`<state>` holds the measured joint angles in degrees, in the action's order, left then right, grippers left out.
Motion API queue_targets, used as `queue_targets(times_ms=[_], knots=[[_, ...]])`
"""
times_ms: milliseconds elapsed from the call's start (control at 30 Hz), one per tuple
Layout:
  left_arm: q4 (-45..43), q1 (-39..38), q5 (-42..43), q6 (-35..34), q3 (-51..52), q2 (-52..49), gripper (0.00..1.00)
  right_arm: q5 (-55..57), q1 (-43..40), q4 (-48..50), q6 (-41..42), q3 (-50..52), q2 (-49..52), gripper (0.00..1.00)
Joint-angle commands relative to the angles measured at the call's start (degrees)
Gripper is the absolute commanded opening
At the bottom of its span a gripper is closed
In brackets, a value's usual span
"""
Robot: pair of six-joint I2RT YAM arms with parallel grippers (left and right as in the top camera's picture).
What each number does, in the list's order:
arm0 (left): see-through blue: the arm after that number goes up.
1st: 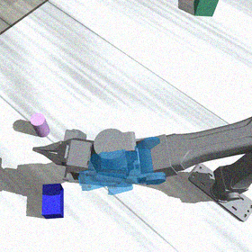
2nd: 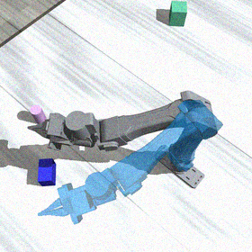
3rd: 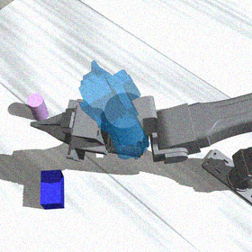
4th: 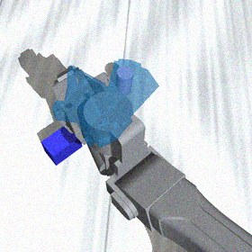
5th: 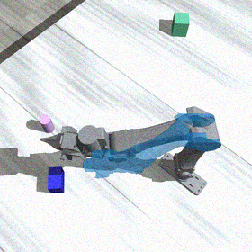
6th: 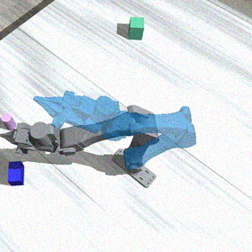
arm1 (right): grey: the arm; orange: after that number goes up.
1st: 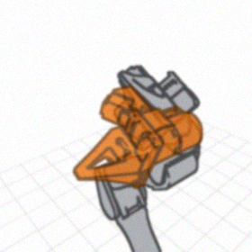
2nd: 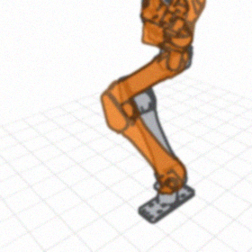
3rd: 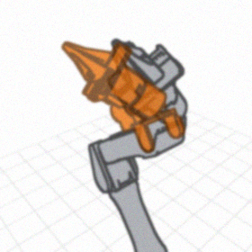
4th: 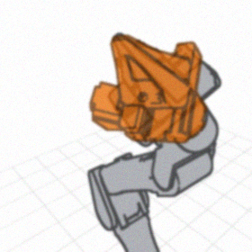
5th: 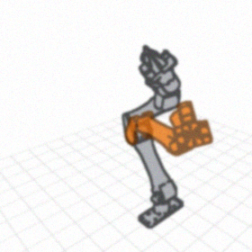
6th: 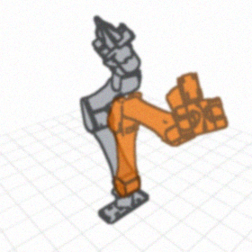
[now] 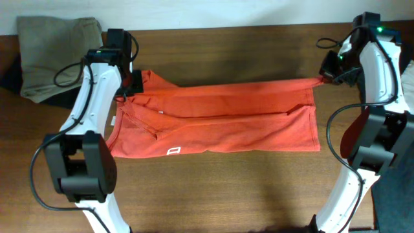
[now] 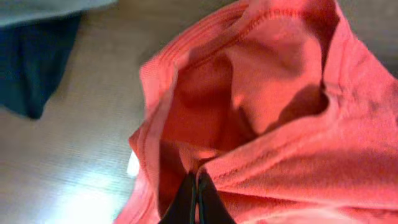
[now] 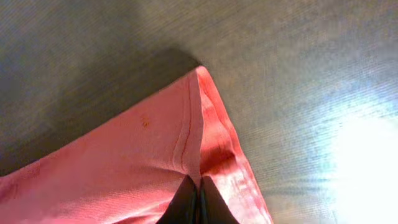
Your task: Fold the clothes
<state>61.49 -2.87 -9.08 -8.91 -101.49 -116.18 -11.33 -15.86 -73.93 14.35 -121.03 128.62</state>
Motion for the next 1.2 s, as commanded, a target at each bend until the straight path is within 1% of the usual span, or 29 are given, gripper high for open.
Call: queue_targets(times_ms=[0, 33, 167, 267, 333, 467, 700, 833, 1000, 1067, 1100, 1133, 1167], knots=[[6.0, 1.4, -2.4, -2.2, -0.5, 3.3, 0.00, -1.2, -1.1, -1.4, -0.6, -1.2, -2.3, 0.04], [9.0, 1.7, -4.2, -4.9, -0.5, 3.3, 0.00, -1.1, -1.3, -2.3, -0.6, -1.2, -2.7, 0.04], [16.8, 2.4, -10.2, -9.8, -0.5, 3.4, 0.00, -0.4, -2.5, -5.2, -0.7, -1.2, -5.5, 0.04], [19.4, 2.4, -9.9, -10.0, -0.5, 3.4, 0.00, -0.1, -3.0, -6.1, -1.1, -1.2, -6.8, 0.04], [20.3, 2.3, -6.7, -10.0, -0.5, 3.4, 0.00, 1.1, -2.8, -8.7, -2.4, -1.0, -6.6, 0.04], [21.2, 2.3, -5.7, -10.0, 0.1, 3.4, 0.00, 4.7, -2.2, -10.1, -2.4, -1.0, -6.6, 0.04], [20.7, 2.3, -4.1, -10.0, 5.4, 3.4, 0.00, 4.7, -2.1, -12.7, -4.1, -0.3, -6.4, 0.04], [18.7, 2.3, -3.9, -10.0, 10.0, 3.4, 0.00, 4.7, -2.1, -12.5, -4.0, 3.9, -6.4, 0.04], [16.5, 2.3, -3.8, -10.0, 12.1, 3.4, 0.00, 4.7, -2.1, -11.8, -4.0, 8.1, -6.4, 0.05], [16.5, 2.3, -3.8, -10.0, 12.2, 3.4, 0.01, 4.7, -2.1, -12.6, -4.0, 8.4, -6.4, 0.14], [16.6, 2.3, -3.8, -10.0, 12.2, 3.4, 0.07, 4.7, -2.1, -13.2, -4.0, 8.4, -6.4, 0.22], [16.6, 2.3, -3.8, -10.0, 12.2, 3.4, 0.19, 4.7, -2.1, -13.5, -4.0, 8.4, -6.4, 0.41], [16.6, 2.3, -3.8, -10.0, 12.2, 3.4, 0.43, 4.7, -2.1, -13.4, -4.0, 8.4, -6.4, 0.61]])
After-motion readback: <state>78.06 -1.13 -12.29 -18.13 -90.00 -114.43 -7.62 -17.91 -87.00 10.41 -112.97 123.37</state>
